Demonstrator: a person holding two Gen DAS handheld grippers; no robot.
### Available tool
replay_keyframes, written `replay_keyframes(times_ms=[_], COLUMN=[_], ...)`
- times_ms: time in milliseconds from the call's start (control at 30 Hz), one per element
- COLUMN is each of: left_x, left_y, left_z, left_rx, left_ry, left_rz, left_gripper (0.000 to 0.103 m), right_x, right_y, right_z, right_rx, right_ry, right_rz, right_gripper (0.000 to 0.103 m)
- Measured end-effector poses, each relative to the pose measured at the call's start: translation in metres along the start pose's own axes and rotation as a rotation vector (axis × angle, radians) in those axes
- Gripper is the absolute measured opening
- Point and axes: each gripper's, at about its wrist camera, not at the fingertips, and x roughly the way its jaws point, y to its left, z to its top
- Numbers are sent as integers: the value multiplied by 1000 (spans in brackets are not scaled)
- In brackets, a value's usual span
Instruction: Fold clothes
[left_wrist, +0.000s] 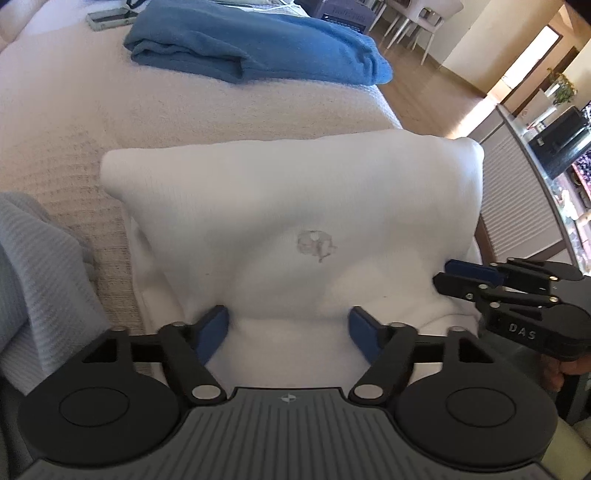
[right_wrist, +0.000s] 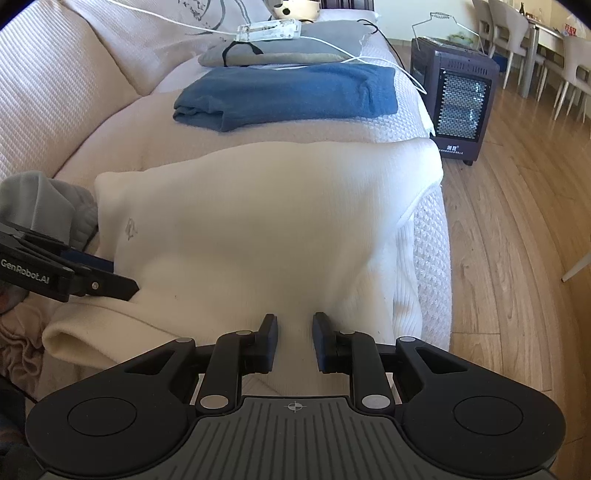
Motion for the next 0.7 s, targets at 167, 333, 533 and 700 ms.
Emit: replay_keyframes(times_ms=[167, 333, 533, 700], left_x=[8, 12, 15, 17], left_y=[-15, -20, -19, -19], left_z=[-1, 1, 3, 3], left_rx=[59, 73, 77, 81], left_ry=[12, 23, 20, 14], left_rz=[8, 23, 25, 26], left_gripper=[102, 103, 103, 103], right_x=[0, 0, -1, -1], right_y=[0, -1, -1, 0], right_z=[0, -1, -1, -2], right_rx=[-2, -3, 3, -4], right_ry=[-2, -5, -5, -10], right_rz=[2, 7, 9, 5], right_gripper=[21, 21, 21, 22])
